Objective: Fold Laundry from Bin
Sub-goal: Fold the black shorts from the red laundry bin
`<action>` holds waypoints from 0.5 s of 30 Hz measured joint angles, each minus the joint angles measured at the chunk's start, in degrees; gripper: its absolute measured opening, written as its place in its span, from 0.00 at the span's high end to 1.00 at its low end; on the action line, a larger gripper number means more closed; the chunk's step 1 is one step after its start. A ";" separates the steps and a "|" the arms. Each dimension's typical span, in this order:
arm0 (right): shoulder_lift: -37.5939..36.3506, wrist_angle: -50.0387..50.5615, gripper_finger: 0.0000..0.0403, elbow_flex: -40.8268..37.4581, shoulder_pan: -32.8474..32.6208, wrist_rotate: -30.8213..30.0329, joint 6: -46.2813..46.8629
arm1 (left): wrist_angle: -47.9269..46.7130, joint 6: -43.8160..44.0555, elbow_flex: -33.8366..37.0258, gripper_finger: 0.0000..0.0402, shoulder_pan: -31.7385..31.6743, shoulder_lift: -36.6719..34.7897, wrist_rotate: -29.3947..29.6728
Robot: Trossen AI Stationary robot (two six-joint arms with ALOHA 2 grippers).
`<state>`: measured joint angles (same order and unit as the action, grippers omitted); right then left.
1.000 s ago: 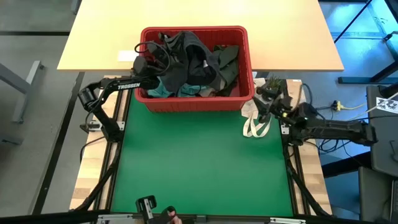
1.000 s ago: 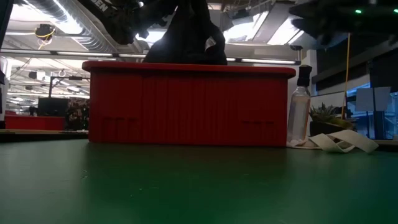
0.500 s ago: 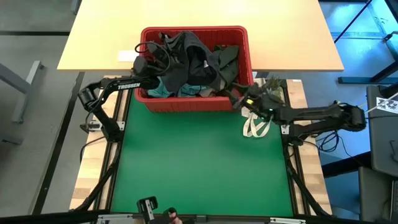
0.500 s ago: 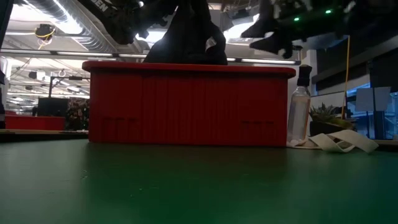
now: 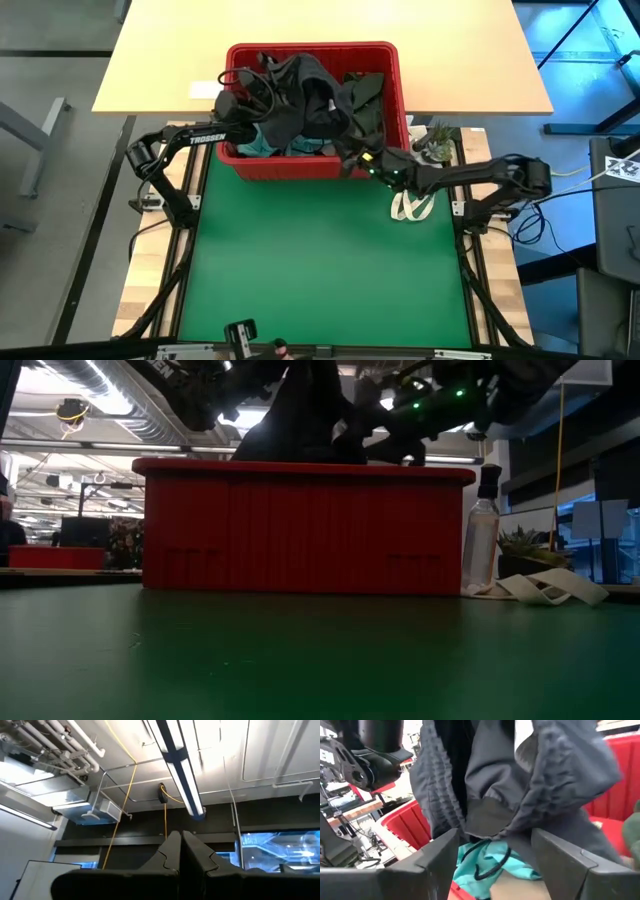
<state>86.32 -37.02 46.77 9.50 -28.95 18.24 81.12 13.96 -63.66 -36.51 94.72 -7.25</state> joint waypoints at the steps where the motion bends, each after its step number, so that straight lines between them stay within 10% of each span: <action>1: 0.53 0.01 0.38 0.44 0.23 0.03 0.60 | -0.02 0.65 0.00 1.00 0.11 0.00 0.00; 15: 3.63 0.03 0.41 4.34 8.13 13.21 9.17 | -0.02 2.44 0.00 1.00 0.15 0.00 -1.05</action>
<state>89.95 -37.00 51.11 17.63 -15.74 27.42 81.10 16.40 -63.66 -36.36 94.72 -8.29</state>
